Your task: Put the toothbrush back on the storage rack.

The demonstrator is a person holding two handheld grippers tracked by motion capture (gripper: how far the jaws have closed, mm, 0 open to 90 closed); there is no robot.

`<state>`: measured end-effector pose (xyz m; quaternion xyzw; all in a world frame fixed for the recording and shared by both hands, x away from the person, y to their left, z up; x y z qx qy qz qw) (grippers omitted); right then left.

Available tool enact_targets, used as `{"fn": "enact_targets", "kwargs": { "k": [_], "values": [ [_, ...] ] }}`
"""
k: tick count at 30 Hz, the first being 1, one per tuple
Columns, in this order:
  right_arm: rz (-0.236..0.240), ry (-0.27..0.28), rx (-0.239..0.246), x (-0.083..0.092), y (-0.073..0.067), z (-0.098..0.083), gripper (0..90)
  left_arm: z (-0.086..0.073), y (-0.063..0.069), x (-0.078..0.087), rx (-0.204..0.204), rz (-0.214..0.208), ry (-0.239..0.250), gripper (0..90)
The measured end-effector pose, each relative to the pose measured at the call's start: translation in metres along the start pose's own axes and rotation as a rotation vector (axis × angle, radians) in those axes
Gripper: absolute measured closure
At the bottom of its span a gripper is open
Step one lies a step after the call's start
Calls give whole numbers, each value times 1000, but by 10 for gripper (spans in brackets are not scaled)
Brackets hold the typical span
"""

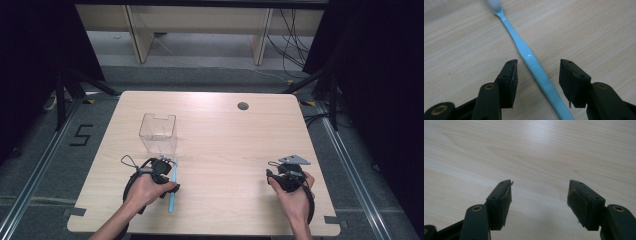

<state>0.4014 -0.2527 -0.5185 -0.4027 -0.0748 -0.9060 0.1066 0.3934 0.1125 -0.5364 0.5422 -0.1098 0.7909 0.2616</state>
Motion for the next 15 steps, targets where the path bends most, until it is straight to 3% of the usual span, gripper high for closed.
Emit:
{"fn": "enact_targets", "kwargs": {
  "k": [1, 2, 4, 5, 8, 15],
  "values": [
    [1, -4, 6, 0, 1, 0, 369, 0, 1, -1, -14, 2, 1, 500],
    [7, -14, -24, 1, -2, -1, 369, 1, 1, -1, -25, 13, -1, 505],
    [6, 2, -1, 0, 1, 0, 369, 0, 1, -3, -39, 12, -5, 515],
    [4, -7, -23, 1, -1, -1, 368, 0, 1, -3, -42, 21, -6, 520],
    [1, 0, 3, 0, 1, -1, 368, -1, 0, -5, -46, 21, -14, 539],
    [2, -1, -4, 0, 1, -1, 368, -2, -2, -5, -87, 31, -19, 588]
  ]
}}
Point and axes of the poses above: each handheld gripper's, and its own axes: x roughly backward along the jaws, z roughly out of its top, y roughly to its right, the point moved 6 cm from there along -x, roughly forward along the jaws, and after that the axes turned 2 degrees about -y, right-handed, at the moved point
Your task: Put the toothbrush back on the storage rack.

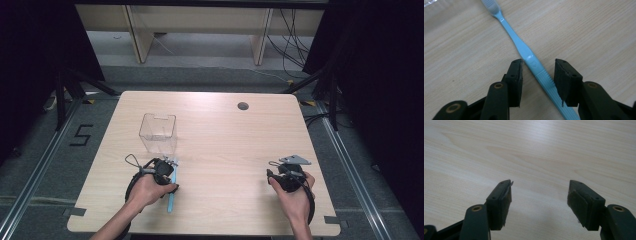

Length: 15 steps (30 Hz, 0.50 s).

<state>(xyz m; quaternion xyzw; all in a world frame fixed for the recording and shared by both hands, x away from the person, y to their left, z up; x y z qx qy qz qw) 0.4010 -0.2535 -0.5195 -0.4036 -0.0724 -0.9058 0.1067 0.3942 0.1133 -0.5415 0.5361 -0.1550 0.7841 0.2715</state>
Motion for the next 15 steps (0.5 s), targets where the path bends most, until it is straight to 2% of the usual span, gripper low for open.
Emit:
{"fn": "enact_targets", "kwargs": {
  "k": [6, 7, 9, 15],
  "values": [
    [9, 21, 22, -3, 1, 1, 368, -2, -2, 1, -40, 16, -7, 648],
    [8, 2, -20, -2, -2, -1, 368, -2, -2, 2, -47, 16, -12, 658],
    [-2, 3, 10, -1, 0, 0, 368, -3, -3, 2, -54, 14, -19, 677],
    [7, -2, 18, -2, 0, 0, 366, -6, -7, 4, -83, 7, -45, 749]
  ]
}}
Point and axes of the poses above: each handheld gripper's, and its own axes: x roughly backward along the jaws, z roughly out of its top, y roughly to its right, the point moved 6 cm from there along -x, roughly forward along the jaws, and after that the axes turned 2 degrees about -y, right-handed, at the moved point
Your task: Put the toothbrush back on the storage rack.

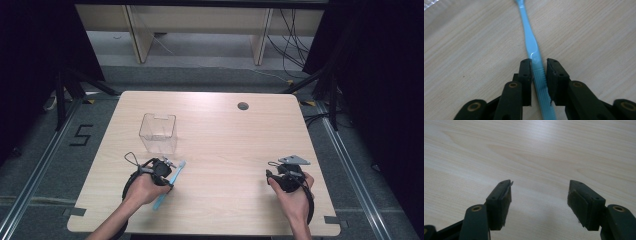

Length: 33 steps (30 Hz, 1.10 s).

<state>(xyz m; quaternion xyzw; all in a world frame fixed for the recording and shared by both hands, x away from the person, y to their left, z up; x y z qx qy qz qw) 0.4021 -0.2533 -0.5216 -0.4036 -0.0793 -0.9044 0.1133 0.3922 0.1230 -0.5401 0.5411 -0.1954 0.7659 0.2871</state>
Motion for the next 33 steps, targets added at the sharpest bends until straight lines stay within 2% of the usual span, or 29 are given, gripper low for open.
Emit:
{"fn": "enact_targets", "kwargs": {
  "k": [4, 6, 8, 13, 14, 20, 22, 23, 26, 27, 28, 29, 31, 33],
  "values": [
    [3, -2, 0, 0, 0, 0, 366, -1, -1, 1, -20, -16, -26, 777],
    [3, -2, 1, 0, 0, 0, 365, 0, -1, 0, -23, -15, -21, 776],
    [3, -2, 4, -1, 0, 0, 364, 0, -1, 1, -46, -15, -30, 775],
    [9, -1, 9, -2, 1, -1, 362, -1, -1, 1, -55, -31, -28, 775],
    [11, -1, 7, -3, 0, -1, 361, -1, -2, 1, -69, -31, -29, 776],
    [-5, -16, -1, -2, 0, -2, 360, -2, -3, 2, -83, -45, -55, 780],
    [0, -10, 12, -2, 1, -2, 359, -1, -3, 2, -84, -51, -68, 780],
    [16, -14, -1, -3, -1, -2, 358, -1, -3, 2, -87, -53, -76, 779],
    [21, -20, -1, -3, -1, -3, 358, 0, -3, 2, -92, -60, -90, 777],
    [13, -14, 9, -3, 0, -2, 357, 0, -3, 2, -92, -66, -93, 760],
    [11, -26, -16, -3, -1, -3, 357, 1, -2, 1, -90, -70, -94, 742],
    [15, -19, -6, -3, 0, -3, 357, 1, -2, 1, -90, -70, -94, 731],
    [14, -14, -3, -4, 1, -3, 356, 2, -2, 2, -112, -70, -108, 729],
    [12, -24, -23, -3, 0, -3, 356, 3, -1, 3, -131, -68, -119, 728]
  ]
}}
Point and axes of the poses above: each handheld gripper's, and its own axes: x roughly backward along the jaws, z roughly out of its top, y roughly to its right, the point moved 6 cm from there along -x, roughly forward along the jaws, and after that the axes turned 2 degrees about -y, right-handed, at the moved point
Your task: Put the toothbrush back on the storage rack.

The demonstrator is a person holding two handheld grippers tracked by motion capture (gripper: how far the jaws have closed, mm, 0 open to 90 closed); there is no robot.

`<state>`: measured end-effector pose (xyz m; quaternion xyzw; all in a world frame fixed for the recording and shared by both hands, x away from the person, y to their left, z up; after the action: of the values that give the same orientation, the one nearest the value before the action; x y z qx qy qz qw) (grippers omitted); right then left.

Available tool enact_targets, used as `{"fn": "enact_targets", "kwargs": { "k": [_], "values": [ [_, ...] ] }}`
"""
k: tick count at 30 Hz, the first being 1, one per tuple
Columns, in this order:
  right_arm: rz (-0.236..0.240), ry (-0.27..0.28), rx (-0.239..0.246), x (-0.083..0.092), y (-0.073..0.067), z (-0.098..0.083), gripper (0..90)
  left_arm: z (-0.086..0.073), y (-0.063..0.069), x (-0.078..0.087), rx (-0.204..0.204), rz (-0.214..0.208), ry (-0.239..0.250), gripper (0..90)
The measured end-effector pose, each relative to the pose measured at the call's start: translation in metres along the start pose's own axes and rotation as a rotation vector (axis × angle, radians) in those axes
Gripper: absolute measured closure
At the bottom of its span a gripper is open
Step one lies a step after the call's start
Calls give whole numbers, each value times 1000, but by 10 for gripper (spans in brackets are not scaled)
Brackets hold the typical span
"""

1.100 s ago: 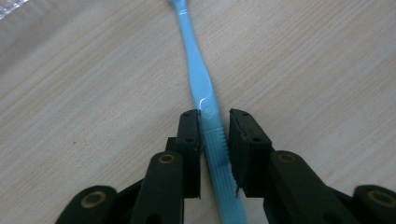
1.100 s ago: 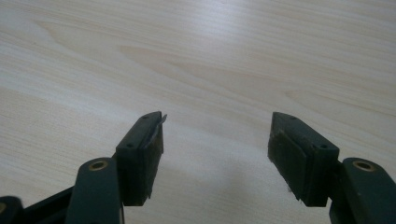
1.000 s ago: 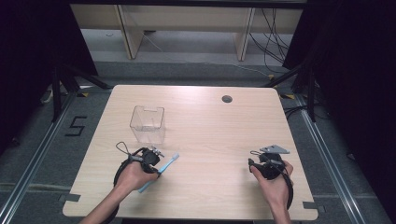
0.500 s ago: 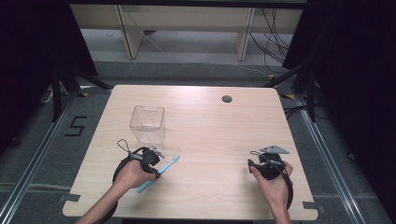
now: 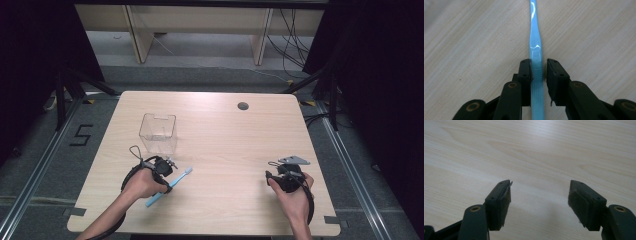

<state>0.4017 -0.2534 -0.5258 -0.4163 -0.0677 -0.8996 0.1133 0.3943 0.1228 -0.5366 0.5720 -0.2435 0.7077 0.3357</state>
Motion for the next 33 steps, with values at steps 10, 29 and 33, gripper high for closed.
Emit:
{"fn": "enact_targets", "kwargs": {
  "k": [10, 29, 33],
  "values": [
    [11, -4, 13, -1, -1, -1, 353, 4, -1, 1, -46, 2, -77, 759],
    [6, 10, 44, -1, 1, 1, 350, 7, 3, -3, -114, 15, -186, 779],
    [17, 5, 8, -1, -1, -1, 350, 6, 4, -3, -111, 18, -175, 783]
  ]
}}
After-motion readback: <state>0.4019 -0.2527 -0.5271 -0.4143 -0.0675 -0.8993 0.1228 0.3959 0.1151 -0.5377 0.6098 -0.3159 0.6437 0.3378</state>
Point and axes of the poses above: each handheld gripper's, and its own axes: x roughly backward along the jaws, z roughly out of its top, y roughly to its right, the point moved 6 cm from there along -x, roughly forward along the jaws, and after that the axes turned 2 degrees about -y, right-handed, at the moved point
